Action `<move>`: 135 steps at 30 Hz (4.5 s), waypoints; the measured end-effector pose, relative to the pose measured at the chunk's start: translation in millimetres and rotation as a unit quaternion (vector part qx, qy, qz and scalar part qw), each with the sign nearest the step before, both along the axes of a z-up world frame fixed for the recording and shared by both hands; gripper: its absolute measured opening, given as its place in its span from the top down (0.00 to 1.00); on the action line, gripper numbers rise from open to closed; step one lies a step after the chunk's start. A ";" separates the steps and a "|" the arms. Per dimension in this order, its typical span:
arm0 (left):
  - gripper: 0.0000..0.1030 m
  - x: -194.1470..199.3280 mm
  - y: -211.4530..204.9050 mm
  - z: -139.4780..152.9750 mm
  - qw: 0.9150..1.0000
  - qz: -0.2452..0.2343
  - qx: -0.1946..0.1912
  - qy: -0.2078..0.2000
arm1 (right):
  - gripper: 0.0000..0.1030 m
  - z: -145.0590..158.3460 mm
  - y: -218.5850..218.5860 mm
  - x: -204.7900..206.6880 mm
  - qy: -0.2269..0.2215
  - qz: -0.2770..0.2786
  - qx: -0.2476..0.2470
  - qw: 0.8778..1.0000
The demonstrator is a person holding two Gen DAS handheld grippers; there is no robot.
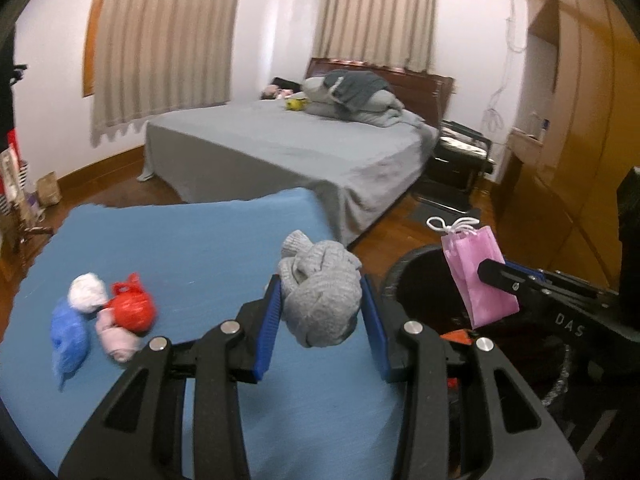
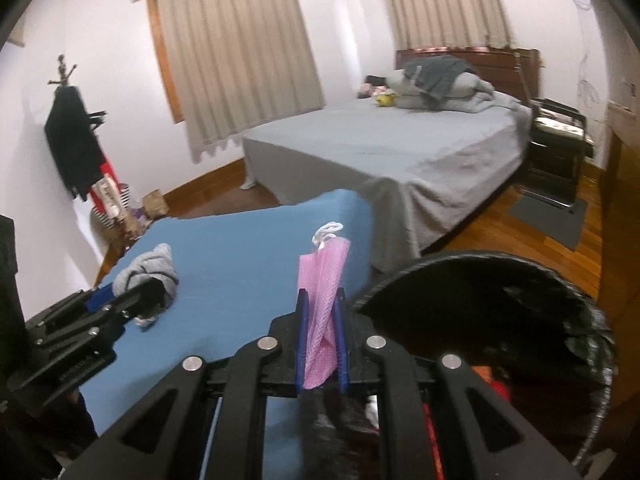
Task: Collect trash
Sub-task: 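Carry the grey sock and pink mask over the bin and release both, then move both open tools back over the blanket toward the bags, then grasp the blue plastic bag with the left tool while the right tool grasps the red bag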
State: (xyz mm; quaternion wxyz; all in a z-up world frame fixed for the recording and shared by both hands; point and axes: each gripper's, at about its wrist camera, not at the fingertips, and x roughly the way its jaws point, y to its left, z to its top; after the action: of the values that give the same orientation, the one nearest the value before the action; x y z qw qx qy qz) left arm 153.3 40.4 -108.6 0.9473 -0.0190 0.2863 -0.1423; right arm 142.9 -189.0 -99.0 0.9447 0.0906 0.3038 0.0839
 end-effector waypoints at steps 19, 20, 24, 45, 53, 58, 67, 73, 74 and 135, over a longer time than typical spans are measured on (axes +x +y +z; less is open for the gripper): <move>0.63 13.2 -135.2 -17.8 0.991 -0.135 0.005 0.001 | 0.88 -23.7 -95.5 -26.1 0.021 -0.097 -0.012 0.995; 0.63 14.2 -137.4 -19.0 0.990 -0.138 0.006 0.002 | 0.88 -24.1 -98.0 -26.4 0.022 -0.100 -0.013 0.995; 0.54 15.2 -146.0 -24.9 0.988 -0.152 0.001 0.007 | 0.85 -29.0 -110.7 -28.8 0.028 -0.112 -0.015 0.993; 0.15 10.5 -60.6 -4.7 0.999 -0.041 -0.006 -0.011 | 0.06 -18.2 -94.5 -38.5 0.005 -0.117 -0.024 0.993; 0.12 -5.3 4.4 8.4 0.999 0.029 0.003 -0.023 | 0.06 -10.2 -48.5 -24.8 0.000 -0.075 -0.016 0.997; 0.11 -14.0 46.3 8.8 0.997 0.069 0.009 -0.023 | 0.06 -7.7 -9.1 -13.1 -0.005 -0.040 -0.019 0.999; 0.11 -22.6 113.1 0.9 0.991 0.134 0.020 -0.014 | 0.06 -14.5 63.1 5.8 -0.005 0.018 -0.027 0.999; 0.11 -21.6 152.1 -9.2 0.985 0.172 0.030 -0.004 | 0.06 -26.5 104.3 20.1 0.007 0.049 -0.029 0.998; 0.11 -22.5 157.2 -11.7 0.984 0.176 0.031 -0.003 | 0.06 -28.5 112.5 23.4 0.007 0.054 -0.028 0.998; 0.52 26.2 269.9 -66.4 0.967 0.246 0.017 0.067 | 0.19 -75.9 295.0 117.7 0.056 0.185 -0.042 0.980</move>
State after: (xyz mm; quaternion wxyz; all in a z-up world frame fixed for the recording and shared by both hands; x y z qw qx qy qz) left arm 179.5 310.3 -175.0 0.9320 -0.0822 0.3379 0.1019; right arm 260.5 106.0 -174.9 0.8972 -0.0021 0.3713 0.2389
